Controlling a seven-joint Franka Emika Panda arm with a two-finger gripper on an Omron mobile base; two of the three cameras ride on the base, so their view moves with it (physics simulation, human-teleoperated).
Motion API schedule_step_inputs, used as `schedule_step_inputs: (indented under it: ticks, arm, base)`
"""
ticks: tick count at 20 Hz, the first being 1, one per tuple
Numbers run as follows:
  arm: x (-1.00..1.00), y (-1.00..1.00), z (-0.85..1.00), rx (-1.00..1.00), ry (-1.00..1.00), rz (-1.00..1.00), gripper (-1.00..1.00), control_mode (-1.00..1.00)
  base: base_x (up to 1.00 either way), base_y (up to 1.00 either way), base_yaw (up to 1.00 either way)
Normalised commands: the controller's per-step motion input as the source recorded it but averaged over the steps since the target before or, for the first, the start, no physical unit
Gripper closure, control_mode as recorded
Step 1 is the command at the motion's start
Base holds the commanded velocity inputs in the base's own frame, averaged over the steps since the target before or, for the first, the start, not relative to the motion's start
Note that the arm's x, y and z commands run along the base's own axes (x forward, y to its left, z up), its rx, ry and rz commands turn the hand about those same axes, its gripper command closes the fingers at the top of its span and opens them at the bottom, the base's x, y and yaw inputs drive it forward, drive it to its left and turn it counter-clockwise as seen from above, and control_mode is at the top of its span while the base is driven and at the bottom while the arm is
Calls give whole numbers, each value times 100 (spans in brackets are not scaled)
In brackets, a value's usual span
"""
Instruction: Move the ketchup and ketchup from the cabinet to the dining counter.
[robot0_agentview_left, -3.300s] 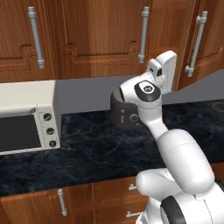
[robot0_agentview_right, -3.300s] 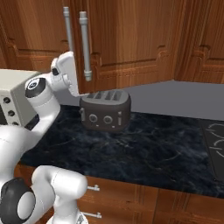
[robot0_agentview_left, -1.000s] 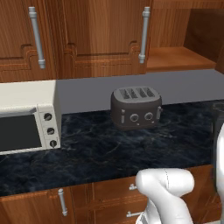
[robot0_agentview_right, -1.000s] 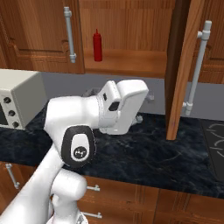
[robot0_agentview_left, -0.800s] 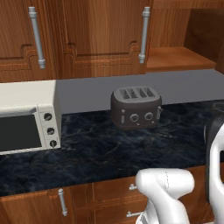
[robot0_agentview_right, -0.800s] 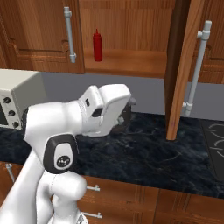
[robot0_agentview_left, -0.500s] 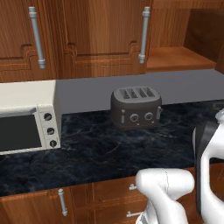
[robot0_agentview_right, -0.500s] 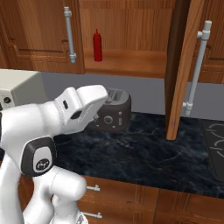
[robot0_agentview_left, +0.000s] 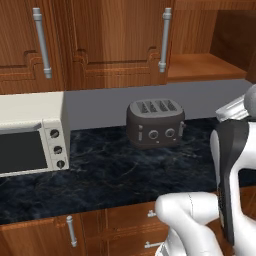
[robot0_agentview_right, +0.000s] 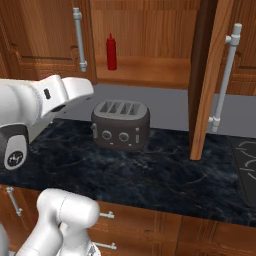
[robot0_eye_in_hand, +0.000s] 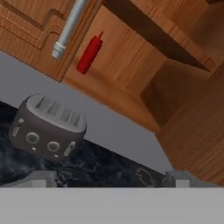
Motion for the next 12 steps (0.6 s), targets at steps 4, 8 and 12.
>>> schedule_step_inputs:
  ticks: [4, 8, 12]
  arm:
    - [8, 77, 42, 41, 1, 14, -100, -100]
    - [9, 49, 22, 42, 0, 10, -100, -100]
    - [22, 12, 2, 31, 0, 3, -100, -100]
  base:
    - [0, 0, 0]
    - [0, 0, 0]
    - [0, 0, 0]
